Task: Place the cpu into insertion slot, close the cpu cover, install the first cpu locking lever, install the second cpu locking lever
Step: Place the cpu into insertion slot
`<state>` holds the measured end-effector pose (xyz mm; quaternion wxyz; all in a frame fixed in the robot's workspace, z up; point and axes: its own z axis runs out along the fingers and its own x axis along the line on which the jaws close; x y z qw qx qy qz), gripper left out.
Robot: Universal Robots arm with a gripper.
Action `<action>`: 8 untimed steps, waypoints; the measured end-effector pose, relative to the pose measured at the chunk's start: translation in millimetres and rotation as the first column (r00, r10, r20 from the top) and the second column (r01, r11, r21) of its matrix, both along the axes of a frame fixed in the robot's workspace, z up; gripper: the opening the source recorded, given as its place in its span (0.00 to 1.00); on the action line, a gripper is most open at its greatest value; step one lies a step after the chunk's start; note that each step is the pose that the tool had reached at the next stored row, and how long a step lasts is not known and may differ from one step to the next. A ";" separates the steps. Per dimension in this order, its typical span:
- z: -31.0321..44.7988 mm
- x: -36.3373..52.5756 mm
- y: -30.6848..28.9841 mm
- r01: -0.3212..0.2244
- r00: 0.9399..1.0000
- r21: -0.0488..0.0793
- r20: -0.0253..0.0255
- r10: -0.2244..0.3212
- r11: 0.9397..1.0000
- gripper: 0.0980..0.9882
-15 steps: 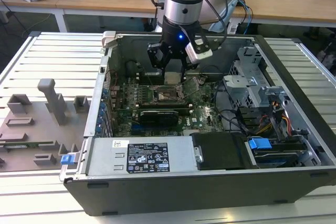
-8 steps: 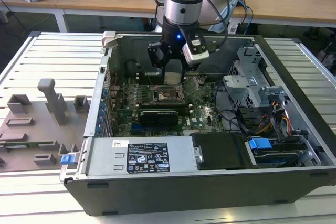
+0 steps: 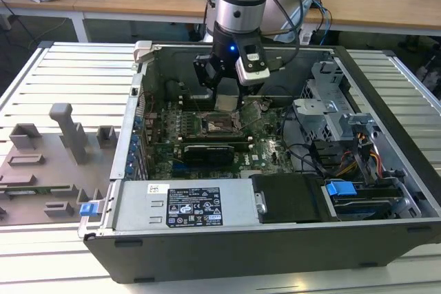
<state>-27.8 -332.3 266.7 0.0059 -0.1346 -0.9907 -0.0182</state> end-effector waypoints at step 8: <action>-0.6 0.0 0.0 0.109 0.994 -0.002 0.000 -0.109 0.994 0.50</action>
